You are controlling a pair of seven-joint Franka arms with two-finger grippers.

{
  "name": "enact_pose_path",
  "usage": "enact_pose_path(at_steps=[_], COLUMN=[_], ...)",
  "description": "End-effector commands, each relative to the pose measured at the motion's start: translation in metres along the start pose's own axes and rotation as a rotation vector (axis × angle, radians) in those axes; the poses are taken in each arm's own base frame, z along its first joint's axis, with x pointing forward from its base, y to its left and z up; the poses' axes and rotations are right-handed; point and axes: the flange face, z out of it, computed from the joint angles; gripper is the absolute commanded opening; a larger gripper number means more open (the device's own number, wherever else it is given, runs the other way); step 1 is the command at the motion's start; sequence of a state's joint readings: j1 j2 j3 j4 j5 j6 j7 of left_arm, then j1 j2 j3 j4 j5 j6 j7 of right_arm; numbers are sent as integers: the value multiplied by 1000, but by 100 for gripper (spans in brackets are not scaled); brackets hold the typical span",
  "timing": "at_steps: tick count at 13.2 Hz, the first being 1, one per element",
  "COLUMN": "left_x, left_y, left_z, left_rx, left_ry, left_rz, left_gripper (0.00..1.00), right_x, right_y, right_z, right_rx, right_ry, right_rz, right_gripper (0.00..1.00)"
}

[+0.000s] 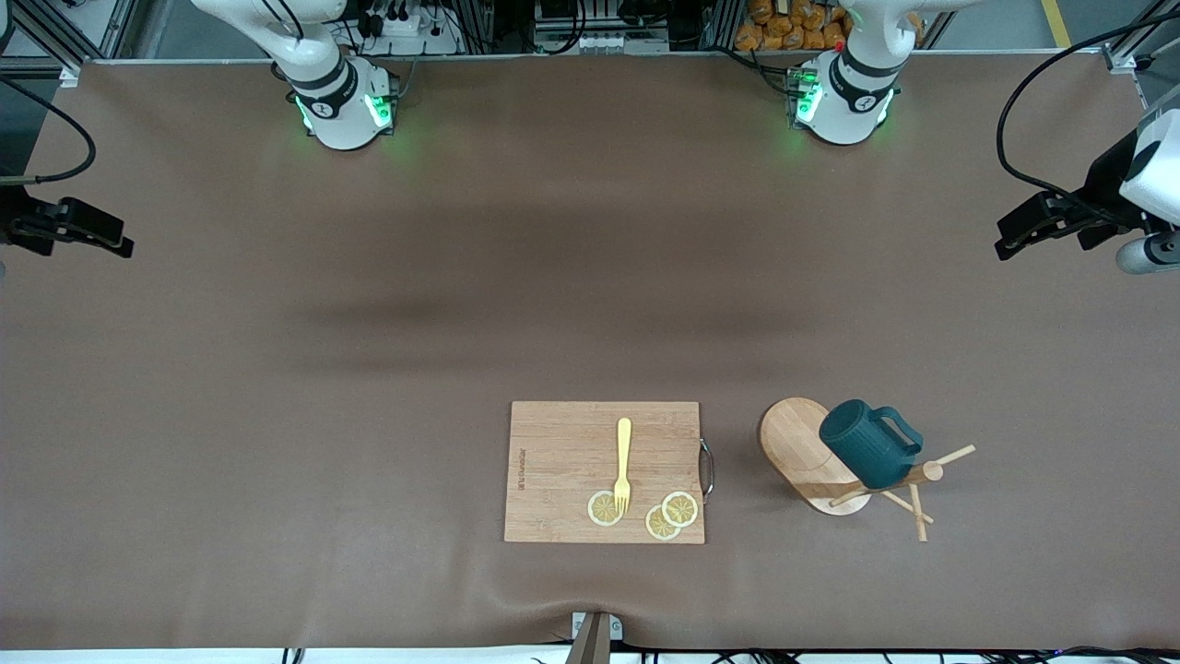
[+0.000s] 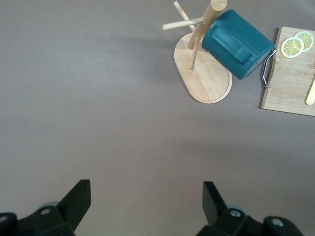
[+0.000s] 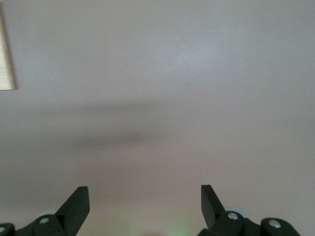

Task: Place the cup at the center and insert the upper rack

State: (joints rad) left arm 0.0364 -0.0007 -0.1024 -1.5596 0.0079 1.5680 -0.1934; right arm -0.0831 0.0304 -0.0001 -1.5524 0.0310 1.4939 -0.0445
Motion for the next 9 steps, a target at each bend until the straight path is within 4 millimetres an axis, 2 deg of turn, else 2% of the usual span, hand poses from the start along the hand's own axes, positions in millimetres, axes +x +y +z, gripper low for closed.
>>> enact_pose_path(at_steps=[1, 4, 9], left_x=[-9, -9, -15], left_y=[0, 0, 14], left_z=[-8, -13, -18], left_rx=[-19, -16, -8], left_ry=[-5, 6, -2], left_rz=[-12, -18, 9], left_gripper=[100, 100, 100], right_x=[-5, -7, -13], right_y=[6, 9, 13], right_z=[2, 3, 4], right_rx=[52, 44, 0], right_ry=[8, -3, -35], right_rz=[18, 21, 17], right_gripper=[100, 100, 100])
